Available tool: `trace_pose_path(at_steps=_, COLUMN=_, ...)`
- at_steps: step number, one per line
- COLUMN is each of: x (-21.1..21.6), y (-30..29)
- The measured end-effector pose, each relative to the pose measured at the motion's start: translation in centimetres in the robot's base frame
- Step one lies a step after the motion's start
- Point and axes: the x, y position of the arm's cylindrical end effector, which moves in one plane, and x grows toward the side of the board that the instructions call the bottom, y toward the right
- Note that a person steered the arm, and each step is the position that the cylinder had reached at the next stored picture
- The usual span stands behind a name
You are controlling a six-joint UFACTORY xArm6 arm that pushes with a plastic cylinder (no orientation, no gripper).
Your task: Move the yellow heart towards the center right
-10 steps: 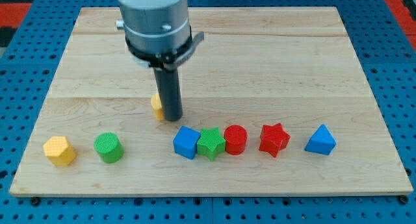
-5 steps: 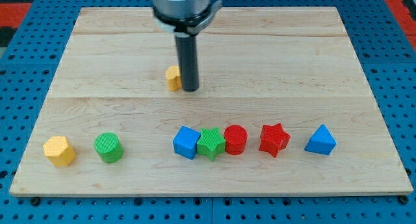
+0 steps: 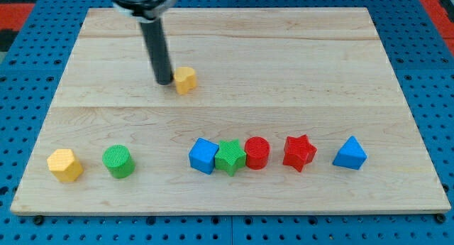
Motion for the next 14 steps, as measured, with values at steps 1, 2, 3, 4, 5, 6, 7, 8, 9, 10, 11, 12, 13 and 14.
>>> trace_pose_path(at_steps=1, x=0.2, y=4.5)
trace_pose_path(at_steps=2, x=0.2, y=8.1)
trace_pose_path(at_steps=3, x=0.2, y=9.1)
trace_pose_path(at_steps=4, x=0.7, y=9.1)
trace_pose_path(at_steps=5, x=1.7, y=9.1)
trace_pose_path(at_steps=6, x=2.5, y=13.3)
trace_pose_path(at_steps=7, x=2.2, y=21.0)
trace_pose_path(at_steps=8, x=1.1, y=27.5)
trace_pose_path(at_steps=9, x=1.4, y=26.9)
trace_pose_path(at_steps=10, x=4.2, y=24.3)
trace_pose_path(at_steps=11, x=1.4, y=20.3)
trace_pose_path(at_steps=12, x=-1.9, y=19.0)
trace_pose_path(at_steps=13, x=-1.3, y=23.6)
trace_pose_path(at_steps=14, x=-0.5, y=21.9)
